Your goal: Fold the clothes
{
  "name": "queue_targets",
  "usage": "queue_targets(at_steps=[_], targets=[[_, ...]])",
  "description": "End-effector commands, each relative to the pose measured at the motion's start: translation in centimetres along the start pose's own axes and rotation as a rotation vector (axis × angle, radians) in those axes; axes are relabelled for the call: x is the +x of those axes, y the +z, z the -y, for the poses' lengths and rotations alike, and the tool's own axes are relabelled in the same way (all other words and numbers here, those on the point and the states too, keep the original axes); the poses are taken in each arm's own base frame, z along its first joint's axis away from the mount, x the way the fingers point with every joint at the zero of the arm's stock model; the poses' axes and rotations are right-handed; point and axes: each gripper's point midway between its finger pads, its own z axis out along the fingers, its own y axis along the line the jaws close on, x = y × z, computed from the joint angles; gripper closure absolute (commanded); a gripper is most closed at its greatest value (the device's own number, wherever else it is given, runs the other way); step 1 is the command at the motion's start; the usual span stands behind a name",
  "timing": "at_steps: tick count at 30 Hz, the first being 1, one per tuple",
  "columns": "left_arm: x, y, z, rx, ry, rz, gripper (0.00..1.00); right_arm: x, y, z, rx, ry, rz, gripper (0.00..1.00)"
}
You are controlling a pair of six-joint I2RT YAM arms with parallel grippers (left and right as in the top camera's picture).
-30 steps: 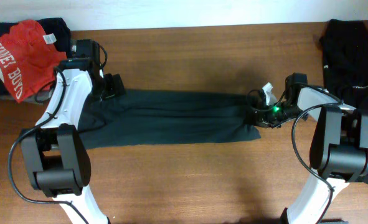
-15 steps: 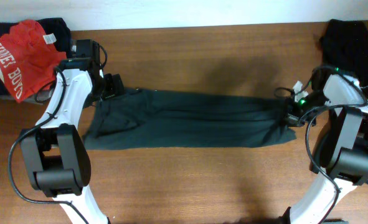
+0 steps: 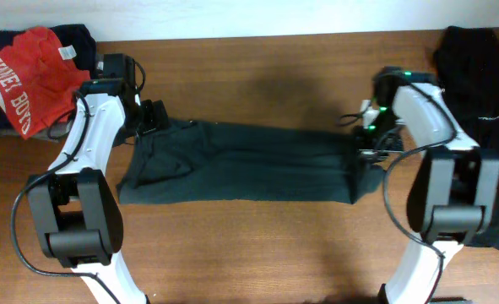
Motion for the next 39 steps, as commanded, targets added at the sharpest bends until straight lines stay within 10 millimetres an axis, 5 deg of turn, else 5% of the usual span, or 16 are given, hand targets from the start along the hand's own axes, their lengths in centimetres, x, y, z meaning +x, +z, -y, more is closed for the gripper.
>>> queue_targets(at_steps=[1,10,14,18,22,28,30,31,33,39], targets=[[-0.5,-0.8,0.5,0.018,0.005,0.022,0.01,-0.1,-0.4,-2.7,0.030,-0.067,0.011,0.96],[-0.5,-0.8,0.6,0.025,0.006,0.020,0.01,0.5,0.2,-7.4,0.052,-0.150,0.015,0.95],[-0.5,-0.8,0.7,0.025,0.006,0.020,0.01,0.6,0.3,-8.0,0.040,-0.142,0.013,0.78],[-0.5,-0.8,0.7,0.025,0.006,0.019,0.01,0.8,0.3,-9.3,-0.032,-0.144,0.005,0.81],[-0.4,-0.8,0.8,0.025,0.010,0.019,0.01,0.5,0.1,-11.3,-0.149,-0.150,0.017,0.95],[-0.3,-0.8,1.0,0.027,0.014,0.019,0.01,-0.5,-0.5,-13.8,-0.289,-0.170,0.064,0.94],[-0.3,-0.8,1.0,0.027,0.014,0.019,0.01,-0.7,-0.6,-14.2,-0.306,-0.174,0.073,0.79],[-0.3,-0.8,1.0,0.027,0.014,0.019,0.01,-0.7,-0.6,-14.1,-0.304,-0.173,0.071,0.54],[-0.3,-0.8,1.1,0.027,0.016,0.018,0.01,-0.7,-0.6,-14.1,-0.305,-0.173,0.070,0.39],[-0.3,-0.8,1.1,0.027,0.016,0.019,0.01,-0.5,-0.6,-14.1,-0.304,-0.171,0.064,0.35]])
